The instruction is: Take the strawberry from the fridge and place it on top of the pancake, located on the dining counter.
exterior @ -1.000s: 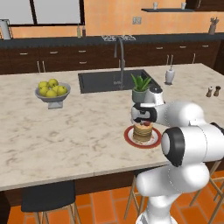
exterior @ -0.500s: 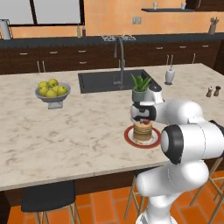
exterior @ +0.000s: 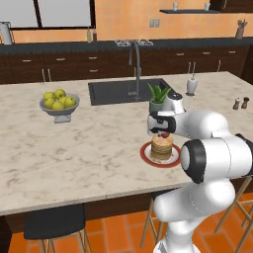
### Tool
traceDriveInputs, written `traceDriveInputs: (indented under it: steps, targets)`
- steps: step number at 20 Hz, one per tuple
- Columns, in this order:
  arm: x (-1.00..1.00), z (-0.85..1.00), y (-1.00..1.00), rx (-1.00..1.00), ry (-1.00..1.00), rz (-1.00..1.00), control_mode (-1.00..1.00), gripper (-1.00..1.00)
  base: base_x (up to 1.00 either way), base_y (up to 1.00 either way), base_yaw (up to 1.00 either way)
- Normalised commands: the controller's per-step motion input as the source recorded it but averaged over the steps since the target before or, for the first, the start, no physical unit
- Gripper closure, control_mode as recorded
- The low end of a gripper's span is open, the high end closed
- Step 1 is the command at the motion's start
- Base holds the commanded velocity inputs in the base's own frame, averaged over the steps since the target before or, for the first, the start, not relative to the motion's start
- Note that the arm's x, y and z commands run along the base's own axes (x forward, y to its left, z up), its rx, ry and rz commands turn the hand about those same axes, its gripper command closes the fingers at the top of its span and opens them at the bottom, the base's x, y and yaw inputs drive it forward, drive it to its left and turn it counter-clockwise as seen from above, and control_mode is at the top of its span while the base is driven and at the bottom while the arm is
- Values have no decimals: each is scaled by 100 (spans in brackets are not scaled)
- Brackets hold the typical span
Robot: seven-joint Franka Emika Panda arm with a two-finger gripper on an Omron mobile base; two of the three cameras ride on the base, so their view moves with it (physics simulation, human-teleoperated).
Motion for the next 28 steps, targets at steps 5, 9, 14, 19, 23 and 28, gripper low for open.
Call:
traceDriveInputs:
  steps: [5, 9, 14, 19, 23, 28]
  targets:
    - [0, -5, 3, 0, 5, 0, -100, 100, 0, 0, 0]
    - [0, -11, 0, 0, 6, 0, -100, 100, 0, 0, 0]
    - [0, -11, 0, 0, 2, 0, -100, 100, 0, 0, 0]
    - [-4, -2, 0, 0, 0, 0, -100, -100, 0, 0, 0]
    - [0, 0, 0, 0, 0, 0, -100, -100, 0, 0, 0]
    - [0, 1, 0, 0, -1, 0, -100, -100, 0, 0, 0]
